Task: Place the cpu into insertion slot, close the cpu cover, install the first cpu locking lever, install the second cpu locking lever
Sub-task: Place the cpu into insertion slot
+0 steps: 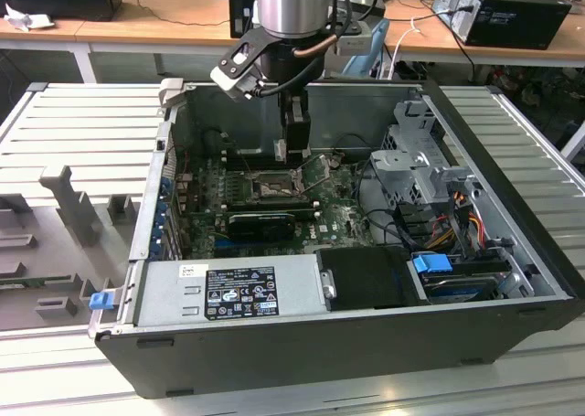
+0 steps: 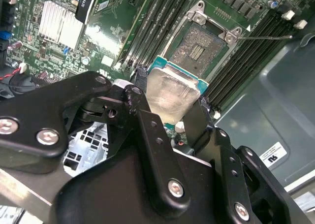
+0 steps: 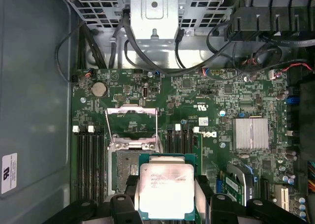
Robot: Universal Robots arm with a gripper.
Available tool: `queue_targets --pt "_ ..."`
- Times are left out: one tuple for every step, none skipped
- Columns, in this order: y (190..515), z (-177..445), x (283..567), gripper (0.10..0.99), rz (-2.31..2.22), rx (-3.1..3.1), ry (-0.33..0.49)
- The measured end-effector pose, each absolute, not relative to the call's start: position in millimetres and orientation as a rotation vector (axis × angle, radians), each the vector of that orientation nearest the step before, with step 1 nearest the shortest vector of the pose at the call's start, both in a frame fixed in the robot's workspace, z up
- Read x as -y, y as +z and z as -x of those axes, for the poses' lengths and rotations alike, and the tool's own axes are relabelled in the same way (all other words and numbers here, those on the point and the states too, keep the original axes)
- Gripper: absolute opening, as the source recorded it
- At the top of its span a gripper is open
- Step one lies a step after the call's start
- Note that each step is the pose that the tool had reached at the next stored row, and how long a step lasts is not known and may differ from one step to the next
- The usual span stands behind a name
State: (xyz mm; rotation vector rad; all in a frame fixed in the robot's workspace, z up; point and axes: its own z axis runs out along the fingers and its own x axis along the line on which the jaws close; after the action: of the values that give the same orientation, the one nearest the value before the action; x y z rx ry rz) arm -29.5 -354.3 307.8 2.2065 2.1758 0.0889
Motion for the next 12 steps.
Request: queue_targets --pt "306.7 29.5 354.3 0.537 -2.206 -2.176 0.089" --pt "305.6 29.6 354.3 0.537 -2.207 -2.176 0.089" --pt "305.2 29.8 354.3 0.537 -2.207 -2.176 0.089" --pt "304.7 29.9 354.3 0.537 -2.207 -2.176 0.089" --pt "303.8 30.2 354.3 0.537 -2.207 -2.176 0.089" --pt "303.1 30.4 354.3 0.537 -2.206 -2.176 0.089" --pt "302.0 30.7 354.3 0.537 -2.206 -2.176 0.089" --pt "301.2 30.8 354.3 0.537 -2.206 -2.176 0.089" --pt "300.0 31.0 354.3 0.537 -2.206 -2.176 0.089" --pt "299.4 31.0 354.3 0.537 -2.206 -2.176 0.089" --pt "298.9 31.1 354.3 0.537 -2.206 -2.176 0.089" --pt "297.9 31.2 354.3 0.537 -2.206 -2.176 0.089"
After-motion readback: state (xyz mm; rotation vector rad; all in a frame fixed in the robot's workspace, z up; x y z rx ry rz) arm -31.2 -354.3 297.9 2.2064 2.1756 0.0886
